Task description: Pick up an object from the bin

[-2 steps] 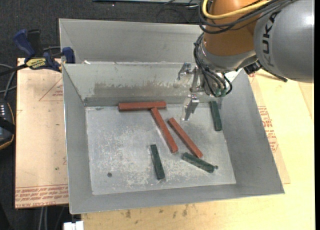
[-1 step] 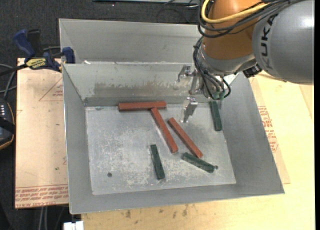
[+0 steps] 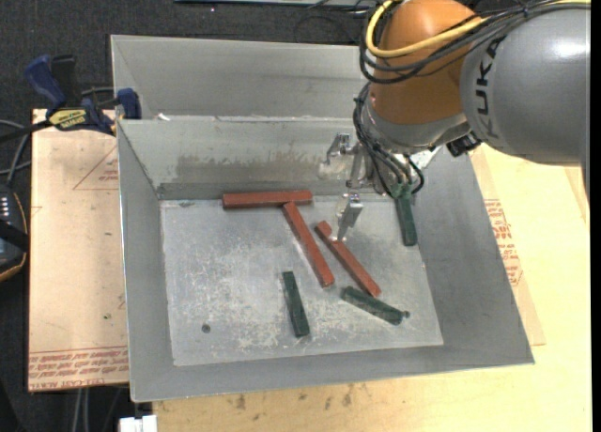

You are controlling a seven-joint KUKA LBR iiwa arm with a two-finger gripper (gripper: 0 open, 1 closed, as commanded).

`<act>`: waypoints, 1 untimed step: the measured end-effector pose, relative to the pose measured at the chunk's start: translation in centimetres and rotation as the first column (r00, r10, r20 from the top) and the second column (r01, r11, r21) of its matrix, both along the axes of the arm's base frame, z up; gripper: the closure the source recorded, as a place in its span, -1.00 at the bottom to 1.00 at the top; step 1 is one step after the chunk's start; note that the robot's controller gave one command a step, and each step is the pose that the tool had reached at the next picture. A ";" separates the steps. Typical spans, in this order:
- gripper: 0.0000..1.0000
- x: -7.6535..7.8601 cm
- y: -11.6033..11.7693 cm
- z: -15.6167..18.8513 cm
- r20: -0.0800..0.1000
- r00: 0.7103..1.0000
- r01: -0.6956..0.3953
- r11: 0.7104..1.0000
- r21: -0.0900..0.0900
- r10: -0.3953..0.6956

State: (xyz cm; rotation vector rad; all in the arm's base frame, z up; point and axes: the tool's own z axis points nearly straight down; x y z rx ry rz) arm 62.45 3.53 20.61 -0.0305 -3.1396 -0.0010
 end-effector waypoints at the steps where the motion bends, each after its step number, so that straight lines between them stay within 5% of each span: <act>1: -1.00 -0.9 -0.9 -4.4 0.011 0.999 -0.049 0.999 0.000 0.049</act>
Offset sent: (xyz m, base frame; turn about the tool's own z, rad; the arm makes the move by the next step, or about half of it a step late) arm -0.0025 -0.0441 -0.1189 -0.0761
